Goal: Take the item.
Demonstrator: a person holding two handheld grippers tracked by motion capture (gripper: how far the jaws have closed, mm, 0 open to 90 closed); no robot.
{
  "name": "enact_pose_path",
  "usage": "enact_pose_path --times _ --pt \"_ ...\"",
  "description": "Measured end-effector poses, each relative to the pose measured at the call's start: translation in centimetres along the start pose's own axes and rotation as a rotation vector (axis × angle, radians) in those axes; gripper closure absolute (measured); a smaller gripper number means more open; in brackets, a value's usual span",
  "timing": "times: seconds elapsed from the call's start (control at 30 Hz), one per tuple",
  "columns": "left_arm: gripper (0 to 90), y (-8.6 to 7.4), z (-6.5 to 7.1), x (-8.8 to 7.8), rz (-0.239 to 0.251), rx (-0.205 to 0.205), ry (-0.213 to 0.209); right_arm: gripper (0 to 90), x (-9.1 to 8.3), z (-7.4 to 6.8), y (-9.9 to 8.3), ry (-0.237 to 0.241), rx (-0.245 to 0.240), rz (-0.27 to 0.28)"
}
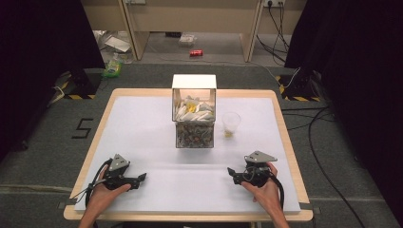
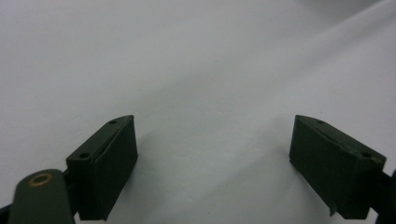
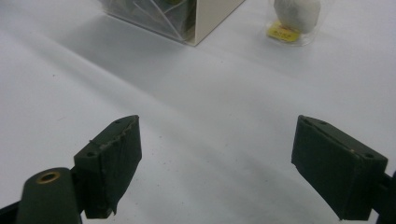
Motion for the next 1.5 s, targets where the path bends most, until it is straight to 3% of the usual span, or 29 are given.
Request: enact_pose_path --times 0.6,1.07,1.5 --pt "14.6 0.0 0.0 0.0 -0.001 0.001 0.001 16.5 -0.8 0.1 -1.8 -0.024 -0.011 -0.033" --pt "14.6 0.0 0.0 0.0 -0.002 0.002 0.001 16.4 -2.1 0.6 -3.2 -0.040 0.006 -0.043" --pt "14.5 0.0 0.0 0.0 -0.002 0.002 0.002 15.9 -2.4 0.2 -4.5 -0.061 -0.029 -0.077"
Point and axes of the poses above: each handheld gripper's, and its own axes: x roughly forward along the jaws, y roughly out of its top, z roughly to its right, the point moved 5 cm from there along x, roughly forward along the jaws, and after that the axes turned 12 degrees about x, right-handed, at the moved point
